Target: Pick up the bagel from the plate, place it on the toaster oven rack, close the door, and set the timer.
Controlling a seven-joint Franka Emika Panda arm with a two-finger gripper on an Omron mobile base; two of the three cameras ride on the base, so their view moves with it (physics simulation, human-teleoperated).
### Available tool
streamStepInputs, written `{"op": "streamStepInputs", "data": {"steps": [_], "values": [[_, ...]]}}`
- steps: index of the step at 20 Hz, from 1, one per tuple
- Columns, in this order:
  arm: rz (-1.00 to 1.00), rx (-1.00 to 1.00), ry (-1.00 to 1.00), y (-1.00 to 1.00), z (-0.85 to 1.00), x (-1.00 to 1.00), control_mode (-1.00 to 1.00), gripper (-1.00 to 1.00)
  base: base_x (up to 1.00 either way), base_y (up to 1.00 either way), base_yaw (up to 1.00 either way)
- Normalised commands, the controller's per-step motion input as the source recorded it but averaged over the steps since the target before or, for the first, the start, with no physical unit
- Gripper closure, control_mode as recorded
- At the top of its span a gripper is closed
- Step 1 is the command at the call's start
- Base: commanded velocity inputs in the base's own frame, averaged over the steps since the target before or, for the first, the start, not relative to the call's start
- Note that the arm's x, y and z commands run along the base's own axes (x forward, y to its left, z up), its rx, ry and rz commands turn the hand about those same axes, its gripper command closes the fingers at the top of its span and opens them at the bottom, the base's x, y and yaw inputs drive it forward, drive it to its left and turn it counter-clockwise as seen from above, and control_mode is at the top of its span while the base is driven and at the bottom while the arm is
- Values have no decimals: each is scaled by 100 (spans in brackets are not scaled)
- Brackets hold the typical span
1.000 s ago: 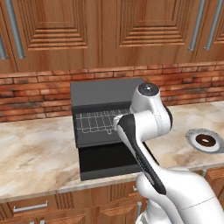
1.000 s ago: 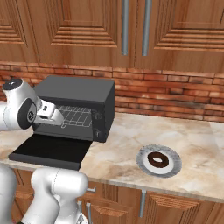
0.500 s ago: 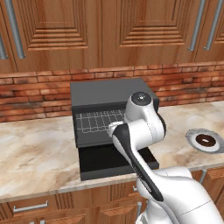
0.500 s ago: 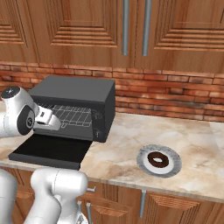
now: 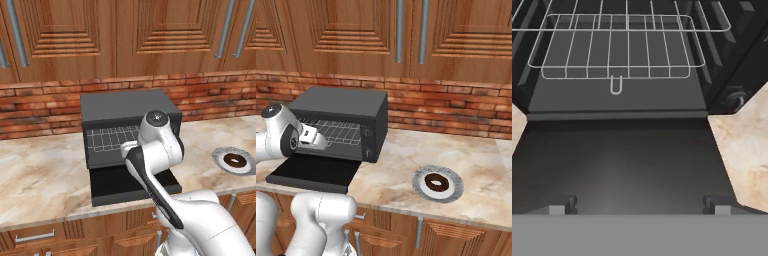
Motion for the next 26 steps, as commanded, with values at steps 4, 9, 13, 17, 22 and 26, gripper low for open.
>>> {"op": "streamStepInputs", "data": {"steps": [4, 9, 13, 17, 22, 26], "values": [[0, 0, 0, 0, -15, 19, -100, -100, 0, 0, 0], [0, 0, 0, 0, -20, 19, -100, -100, 0, 0, 0], [-2, 0, 0, 7, -22, 28, -100, -100, 0, 0, 0], [-5, 1, 0, 8, -18, 34, -100, -100, 0, 0, 0], [-6, 1, 0, 15, -16, 29, -100, -100, 0, 0, 0], [-5, 1, 0, 10, -11, 26, -100, -100, 0, 0, 0]]}}
